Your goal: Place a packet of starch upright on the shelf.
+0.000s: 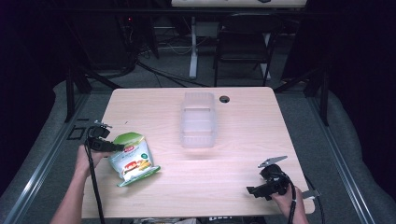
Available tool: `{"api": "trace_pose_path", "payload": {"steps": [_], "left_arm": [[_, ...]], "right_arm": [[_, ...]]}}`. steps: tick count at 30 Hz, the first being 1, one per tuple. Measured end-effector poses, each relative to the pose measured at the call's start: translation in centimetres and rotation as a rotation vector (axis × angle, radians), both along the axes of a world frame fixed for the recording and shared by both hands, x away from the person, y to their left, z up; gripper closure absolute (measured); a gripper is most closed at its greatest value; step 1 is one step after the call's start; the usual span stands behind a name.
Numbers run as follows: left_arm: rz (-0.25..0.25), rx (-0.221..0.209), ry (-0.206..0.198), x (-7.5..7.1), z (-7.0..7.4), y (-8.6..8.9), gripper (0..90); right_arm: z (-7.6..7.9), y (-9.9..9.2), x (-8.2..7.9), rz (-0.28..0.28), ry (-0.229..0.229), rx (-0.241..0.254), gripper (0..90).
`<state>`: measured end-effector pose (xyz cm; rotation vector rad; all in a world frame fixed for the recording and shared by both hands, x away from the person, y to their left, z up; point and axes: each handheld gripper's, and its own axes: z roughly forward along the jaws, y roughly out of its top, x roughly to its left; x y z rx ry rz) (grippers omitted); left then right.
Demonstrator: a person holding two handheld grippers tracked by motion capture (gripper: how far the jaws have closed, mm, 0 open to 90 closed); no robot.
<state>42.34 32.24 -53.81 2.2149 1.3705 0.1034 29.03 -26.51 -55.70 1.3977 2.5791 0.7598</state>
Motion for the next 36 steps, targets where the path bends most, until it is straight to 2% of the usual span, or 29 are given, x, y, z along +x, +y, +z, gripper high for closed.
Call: {"api": "trace_pose_path", "payload": {"steps": [3, 4, 11, 13, 15, 16, 25, 33, 36], "left_arm": [[-0.013, 0.013, -0.009, -0.1, 0.1, -0.3, 72.7], [-0.014, 0.015, -0.014, -0.2, 0.1, -0.4, 73.6], [-0.023, 0.031, -0.024, -0.4, 0.1, -0.8, 80.5], [-0.025, 0.037, -0.034, -0.6, 0.2, -0.9, 81.9], [-0.021, 0.045, -0.042, -0.8, 0.2, -1.1, 82.6], [-0.019, 0.041, -0.043, -0.9, 0.2, -1.1, 82.7], [0.006, 0.034, -0.066, -1.3, 0.2, -1.0, 83.5], [0.001, 0.037, -0.075, -1.6, 0.6, -1.1, 85.9], [0.001, 0.025, -0.084, -1.7, 1.0, -1.1, 86.9]], "right_arm": [[-0.2, 0.1, -0.1, -0.023, -0.019, 0.021, 11.9], [0.0, 0.0, 0.0, -0.007, -0.007, 0.0, 11.9], [0.0, 0.0, 0.0, -0.005, -0.005, 0.0, 12.0], [-0.2, 0.1, -0.1, -0.022, -0.019, 0.024, 12.1], [-0.2, 0.1, -0.1, -0.03, -0.021, 0.013, 12.1], [0.0, 0.0, 0.0, -0.005, -0.001, -0.006, 12.1], [0.0, 0.0, -0.1, -0.008, -0.006, 0.004, 12.2], [0.0, 0.0, -0.1, -0.015, -0.005, 0.003, 12.3], [0.0, 0.0, -0.1, -0.017, -0.003, 0.003, 12.3]]}}
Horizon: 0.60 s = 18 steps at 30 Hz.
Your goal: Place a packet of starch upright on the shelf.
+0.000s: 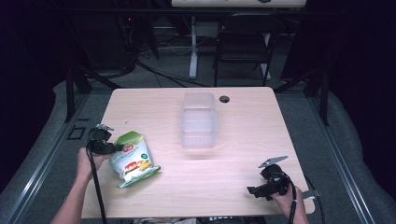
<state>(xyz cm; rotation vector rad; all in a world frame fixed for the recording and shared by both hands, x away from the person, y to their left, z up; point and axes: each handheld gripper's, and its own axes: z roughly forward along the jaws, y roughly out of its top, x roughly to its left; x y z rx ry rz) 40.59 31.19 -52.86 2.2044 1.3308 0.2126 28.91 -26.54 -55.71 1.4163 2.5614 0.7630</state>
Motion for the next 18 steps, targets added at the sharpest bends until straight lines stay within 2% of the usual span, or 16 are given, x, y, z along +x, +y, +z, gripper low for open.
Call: {"api": "trace_pose_path", "payload": {"steps": [5, 12, 18], "left_arm": [[-0.009, -0.017, -0.009, -0.3, 0.7, 0.1, 87.9], [-0.03, -0.068, -0.048, -0.8, 2.8, -0.1, 88.0], [-0.049, -0.073, -0.082, -1.2, 4.0, -0.3, 88.3]], "right_arm": [[0.0, 0.0, 0.1, 0.009, 0.002, -0.011, 12.3], [0.0, 0.0, 0.0, 0.002, -0.002, 0.002, 12.3], [0.0, -0.1, 0.1, 0.005, 0.001, 0.003, 12.2]]}}
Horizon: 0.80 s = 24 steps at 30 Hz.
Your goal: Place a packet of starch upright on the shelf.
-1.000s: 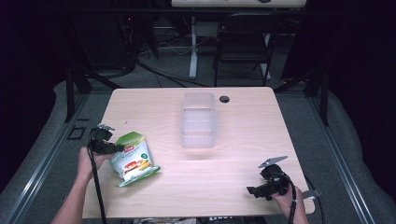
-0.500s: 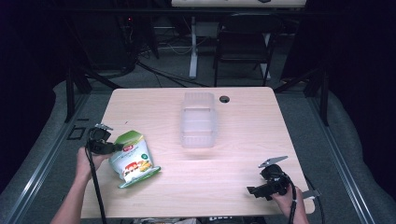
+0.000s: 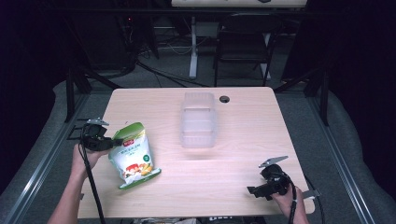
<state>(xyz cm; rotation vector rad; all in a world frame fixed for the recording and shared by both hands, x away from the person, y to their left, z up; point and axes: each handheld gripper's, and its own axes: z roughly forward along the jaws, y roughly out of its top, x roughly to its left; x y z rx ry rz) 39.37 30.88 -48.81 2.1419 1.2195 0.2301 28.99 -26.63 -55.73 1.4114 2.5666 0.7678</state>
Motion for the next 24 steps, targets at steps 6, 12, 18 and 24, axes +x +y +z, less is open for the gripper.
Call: {"api": "trace_pose_path", "payload": {"steps": [6, 12, 18, 24], "left_arm": [[-0.012, -0.008, -0.034, -0.3, 1.4, -0.2, 88.8], [-0.07, -0.001, -0.055, -0.6, 2.6, -1.1, 89.0], [-0.12, 0.033, -0.077, -0.8, 4.3, -2.2, 89.1], [-0.174, 0.056, -0.127, -1.2, 6.0, -3.3, 89.4]], "right_arm": [[0.0, -0.1, 0.0, 0.0, 0.001, -0.013, 12.3], [0.0, -0.1, 0.0, -0.007, 0.001, -0.003, 12.3], [0.0, -0.1, 0.0, -0.005, 0.0, -0.003, 12.3], [0.1, -0.1, 0.0, -0.004, 0.0, -0.002, 12.3]]}}
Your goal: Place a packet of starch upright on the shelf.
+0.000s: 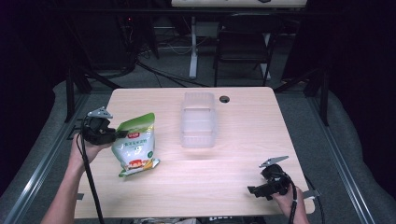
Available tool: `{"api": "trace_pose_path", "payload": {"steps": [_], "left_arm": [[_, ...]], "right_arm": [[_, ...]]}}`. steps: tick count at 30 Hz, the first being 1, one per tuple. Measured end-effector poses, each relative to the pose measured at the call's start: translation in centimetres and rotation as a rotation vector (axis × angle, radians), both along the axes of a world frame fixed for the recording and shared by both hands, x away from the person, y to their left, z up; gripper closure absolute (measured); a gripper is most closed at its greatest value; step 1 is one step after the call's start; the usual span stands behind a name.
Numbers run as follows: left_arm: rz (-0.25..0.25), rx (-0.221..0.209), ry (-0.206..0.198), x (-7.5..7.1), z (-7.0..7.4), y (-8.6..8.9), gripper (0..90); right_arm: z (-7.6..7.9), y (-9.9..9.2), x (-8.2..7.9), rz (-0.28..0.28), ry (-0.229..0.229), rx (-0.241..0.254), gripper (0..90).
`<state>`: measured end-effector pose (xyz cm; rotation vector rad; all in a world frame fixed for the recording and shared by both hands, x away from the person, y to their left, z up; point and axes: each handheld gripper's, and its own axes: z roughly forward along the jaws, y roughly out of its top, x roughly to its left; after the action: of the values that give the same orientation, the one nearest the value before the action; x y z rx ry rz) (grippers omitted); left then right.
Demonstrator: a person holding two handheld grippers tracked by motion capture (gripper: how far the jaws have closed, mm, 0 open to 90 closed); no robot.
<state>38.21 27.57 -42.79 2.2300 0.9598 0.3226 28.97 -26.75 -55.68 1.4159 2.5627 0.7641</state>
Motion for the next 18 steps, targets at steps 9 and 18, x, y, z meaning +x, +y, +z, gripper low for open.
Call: {"api": "trace_pose_path", "payload": {"steps": [9, 18], "left_arm": [[-0.03, 0.055, -0.035, 0.9, 1.3, -1.4, 89.5], [-0.038, 0.069, -0.082, 2.8, 3.1, -2.1, 89.5]], "right_arm": [[0.0, 0.0, 0.0, -0.01, -0.004, -0.001, 12.2], [-0.1, -0.1, 0.1, -0.007, -0.004, 0.0, 12.3]]}}
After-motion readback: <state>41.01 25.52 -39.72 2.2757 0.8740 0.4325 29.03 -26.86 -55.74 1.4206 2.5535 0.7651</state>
